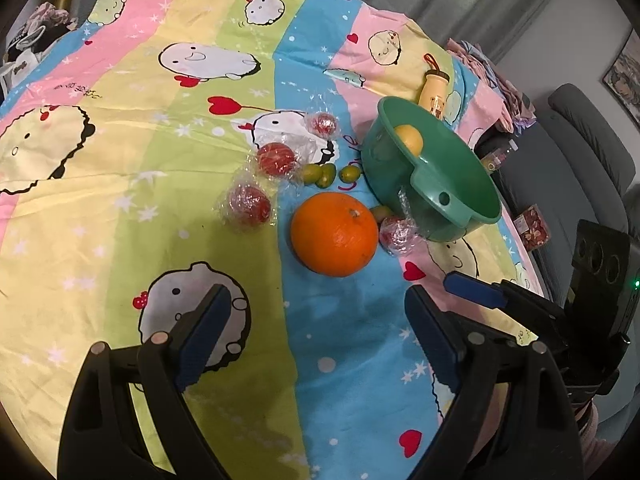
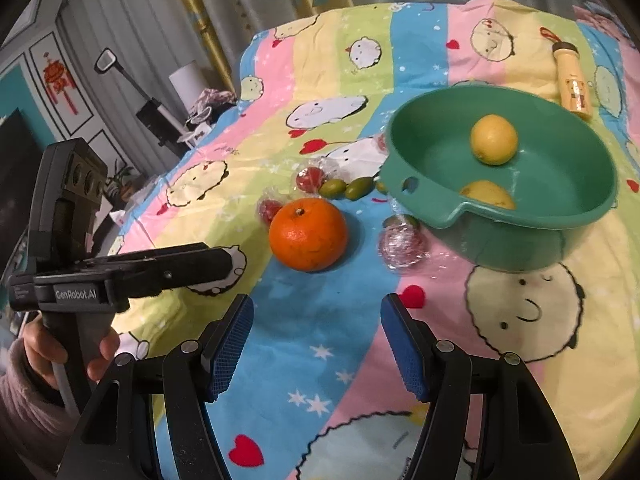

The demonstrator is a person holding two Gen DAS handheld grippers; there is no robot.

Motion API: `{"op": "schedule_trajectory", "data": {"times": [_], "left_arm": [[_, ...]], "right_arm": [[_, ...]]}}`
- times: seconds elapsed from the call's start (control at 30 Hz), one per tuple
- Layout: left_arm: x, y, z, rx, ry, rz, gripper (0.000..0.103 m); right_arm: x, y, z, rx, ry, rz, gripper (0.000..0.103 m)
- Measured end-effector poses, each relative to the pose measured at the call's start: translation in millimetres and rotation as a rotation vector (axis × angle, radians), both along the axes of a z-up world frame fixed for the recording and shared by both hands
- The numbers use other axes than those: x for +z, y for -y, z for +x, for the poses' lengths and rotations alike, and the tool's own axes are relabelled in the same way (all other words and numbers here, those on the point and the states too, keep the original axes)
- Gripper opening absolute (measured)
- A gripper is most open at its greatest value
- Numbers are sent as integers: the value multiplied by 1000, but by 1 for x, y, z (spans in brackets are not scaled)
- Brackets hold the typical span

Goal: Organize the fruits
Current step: 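Move the left gripper back to the large orange, then close the left gripper around the orange and lift it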

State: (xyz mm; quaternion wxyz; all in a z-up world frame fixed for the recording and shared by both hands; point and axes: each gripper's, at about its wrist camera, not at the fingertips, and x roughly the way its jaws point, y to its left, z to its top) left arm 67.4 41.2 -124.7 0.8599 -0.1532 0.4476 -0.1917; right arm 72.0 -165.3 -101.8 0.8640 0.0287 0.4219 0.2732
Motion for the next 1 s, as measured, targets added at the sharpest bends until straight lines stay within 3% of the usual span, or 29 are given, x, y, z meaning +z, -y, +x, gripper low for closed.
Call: {"op": "schedule_trajectory", "data": {"times": [1.0], "left_arm": [[-14, 19, 46, -58, -13, -67, 89]], "right_arm": [[-24, -47, 44, 12, 3, -66, 67]]}}
